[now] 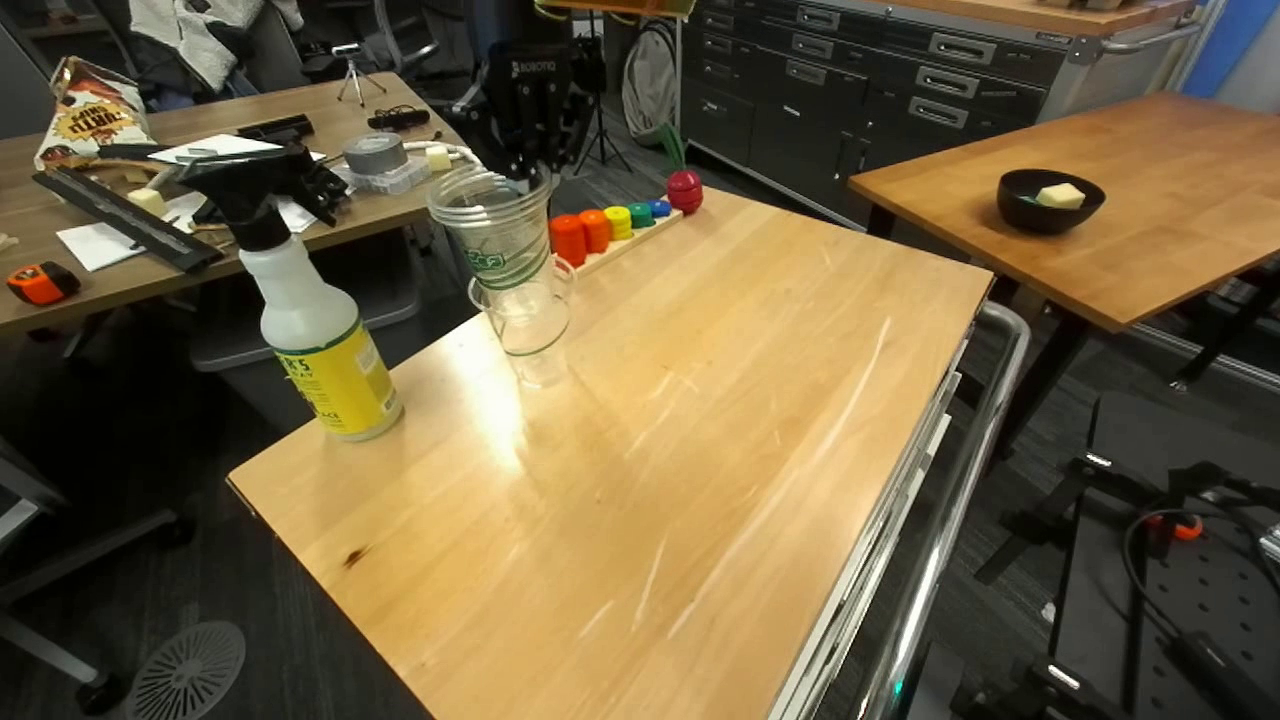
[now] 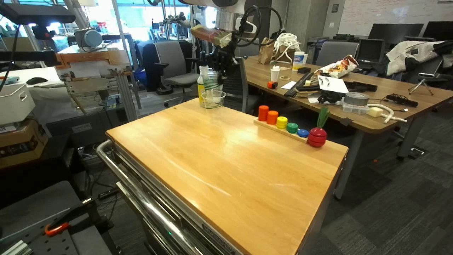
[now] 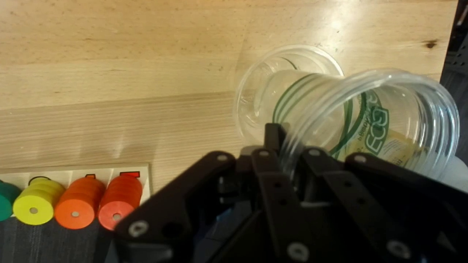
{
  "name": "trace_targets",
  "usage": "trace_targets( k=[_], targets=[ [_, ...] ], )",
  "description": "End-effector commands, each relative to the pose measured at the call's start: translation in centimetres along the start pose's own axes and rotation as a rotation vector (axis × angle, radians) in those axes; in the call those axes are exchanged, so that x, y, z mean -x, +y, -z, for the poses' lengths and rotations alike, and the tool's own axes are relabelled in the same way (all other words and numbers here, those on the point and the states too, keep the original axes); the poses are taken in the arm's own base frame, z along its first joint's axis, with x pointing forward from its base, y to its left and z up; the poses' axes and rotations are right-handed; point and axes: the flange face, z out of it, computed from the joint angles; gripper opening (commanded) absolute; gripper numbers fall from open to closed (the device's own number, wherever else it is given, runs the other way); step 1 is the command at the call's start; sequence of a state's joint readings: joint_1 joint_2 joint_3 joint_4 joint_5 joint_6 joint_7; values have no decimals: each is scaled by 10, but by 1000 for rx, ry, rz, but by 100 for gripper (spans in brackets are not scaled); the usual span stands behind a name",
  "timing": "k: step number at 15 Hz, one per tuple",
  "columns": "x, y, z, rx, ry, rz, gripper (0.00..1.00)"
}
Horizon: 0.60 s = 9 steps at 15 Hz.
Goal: Stack the four cups together
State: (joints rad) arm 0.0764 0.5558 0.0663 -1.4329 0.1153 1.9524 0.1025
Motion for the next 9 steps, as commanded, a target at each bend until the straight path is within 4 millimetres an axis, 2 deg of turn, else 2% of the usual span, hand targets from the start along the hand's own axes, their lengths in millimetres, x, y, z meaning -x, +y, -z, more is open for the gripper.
trace_targets(
  k=[1, 9],
  targets=[
    [-9, 1, 6, -11, 23, 23, 36],
    [1, 5, 12, 18, 5, 70, 99]
  ],
)
